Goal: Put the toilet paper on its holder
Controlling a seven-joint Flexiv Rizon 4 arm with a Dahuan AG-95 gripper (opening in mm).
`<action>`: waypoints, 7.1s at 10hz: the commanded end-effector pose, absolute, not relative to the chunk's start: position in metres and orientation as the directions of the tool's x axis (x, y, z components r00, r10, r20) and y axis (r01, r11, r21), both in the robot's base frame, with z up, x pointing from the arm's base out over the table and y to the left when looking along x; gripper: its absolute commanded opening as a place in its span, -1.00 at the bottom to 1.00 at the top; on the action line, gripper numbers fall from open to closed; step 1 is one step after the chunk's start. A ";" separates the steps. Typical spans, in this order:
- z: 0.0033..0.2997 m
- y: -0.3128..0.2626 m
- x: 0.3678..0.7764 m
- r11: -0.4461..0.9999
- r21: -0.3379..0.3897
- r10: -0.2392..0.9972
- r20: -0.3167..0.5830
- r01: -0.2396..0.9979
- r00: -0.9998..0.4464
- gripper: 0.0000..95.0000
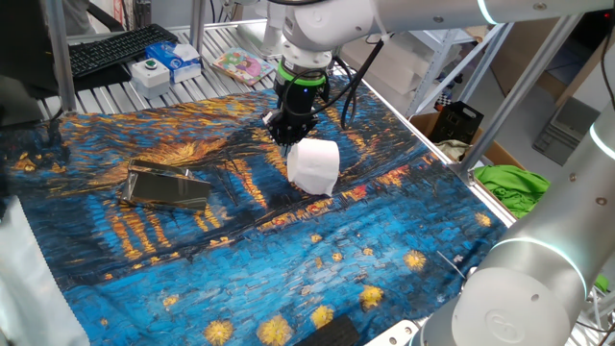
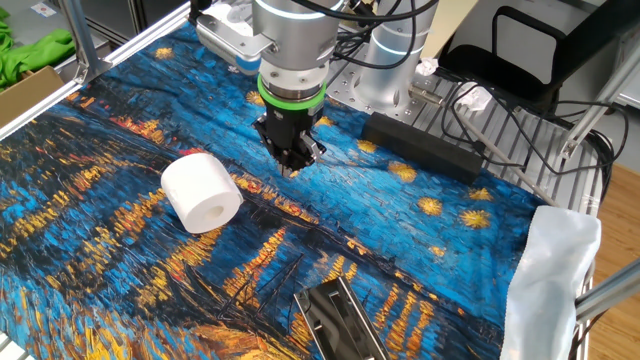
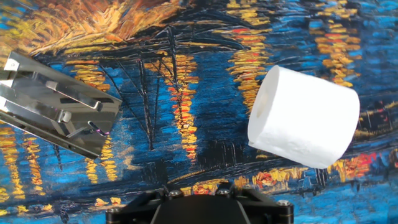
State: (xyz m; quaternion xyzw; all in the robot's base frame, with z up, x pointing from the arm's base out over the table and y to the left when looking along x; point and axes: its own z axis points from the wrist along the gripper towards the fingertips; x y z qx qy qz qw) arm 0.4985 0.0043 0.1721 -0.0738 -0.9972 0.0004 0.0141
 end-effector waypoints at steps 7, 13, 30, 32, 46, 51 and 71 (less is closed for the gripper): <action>0.169 -0.004 0.503 0.988 0.007 0.153 0.040 0.154 -0.987 -1.00; 0.160 -0.041 0.520 0.983 -0.004 0.186 0.054 0.186 -0.981 -1.00; 0.150 -0.110 0.544 0.563 -0.020 0.823 0.105 0.826 -0.558 -1.00; 0.151 -0.112 0.547 0.462 -0.011 0.881 0.122 0.887 -0.457 -1.00; 0.140 -0.147 0.587 0.070 -0.041 0.997 0.044 0.997 -0.068 -1.00; 0.140 -0.154 0.592 0.070 -0.103 0.997 0.026 0.992 -0.068 -1.00; 0.135 -0.165 0.583 0.147 -0.064 0.989 -0.027 0.987 -0.149 -1.00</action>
